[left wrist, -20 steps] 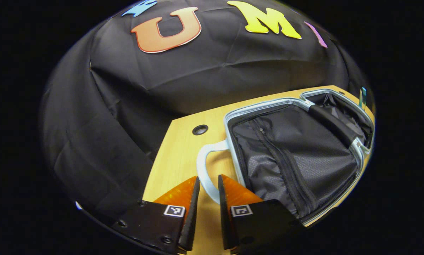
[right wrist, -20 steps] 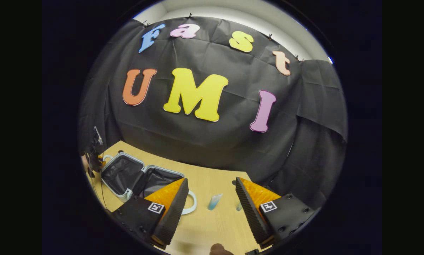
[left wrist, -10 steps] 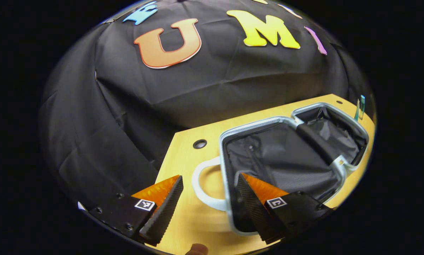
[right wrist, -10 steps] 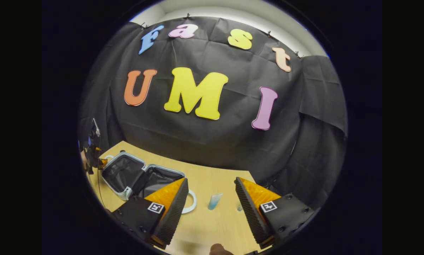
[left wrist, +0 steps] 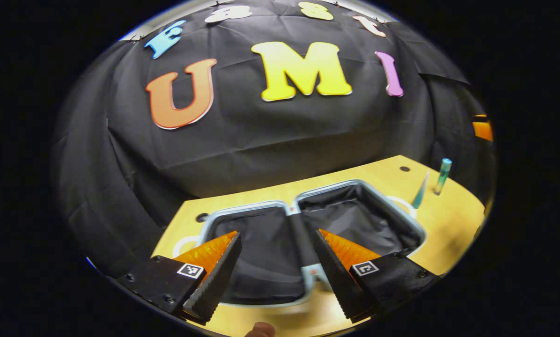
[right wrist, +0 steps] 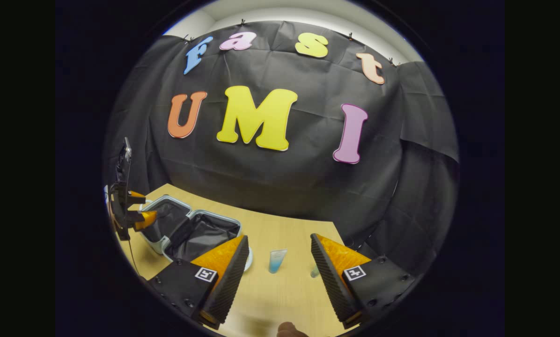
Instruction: First open the suitcase, pack the skin care products into it, and then close the suitcase.
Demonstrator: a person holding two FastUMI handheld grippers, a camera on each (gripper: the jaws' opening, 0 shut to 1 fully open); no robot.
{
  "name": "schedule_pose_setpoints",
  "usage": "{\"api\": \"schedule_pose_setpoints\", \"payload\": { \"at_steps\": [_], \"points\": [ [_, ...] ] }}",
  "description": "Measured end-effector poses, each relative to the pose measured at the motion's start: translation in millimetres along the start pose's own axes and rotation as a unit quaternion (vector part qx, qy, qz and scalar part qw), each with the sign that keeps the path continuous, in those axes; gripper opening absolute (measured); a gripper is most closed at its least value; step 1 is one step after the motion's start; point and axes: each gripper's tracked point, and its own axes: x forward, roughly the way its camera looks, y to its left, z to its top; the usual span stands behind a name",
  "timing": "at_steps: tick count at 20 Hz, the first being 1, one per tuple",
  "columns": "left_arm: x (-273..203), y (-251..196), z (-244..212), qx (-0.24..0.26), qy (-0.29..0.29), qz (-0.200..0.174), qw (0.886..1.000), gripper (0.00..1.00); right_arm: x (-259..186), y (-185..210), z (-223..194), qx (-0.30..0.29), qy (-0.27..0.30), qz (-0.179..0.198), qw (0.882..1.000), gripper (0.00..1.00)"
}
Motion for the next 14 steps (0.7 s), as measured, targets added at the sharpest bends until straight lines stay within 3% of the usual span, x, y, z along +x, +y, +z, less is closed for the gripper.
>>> {"api": "schedule_pose_setpoints", "payload": {
  "at_steps": [8,14],
  "points": [
    [2.8,-176.8,23.3,0.002,-0.003,-0.071,0.997,0.99,5.2,-93.4,-38.8,-0.007,0.006,-0.011,1.000,0.80],
    [33.5,-276.4,10.0,-0.020,0.031,-0.113,0.993,0.99,15.5,-155.2,-79.9,0.004,0.044,-0.016,0.999,0.79]
  ]
}}
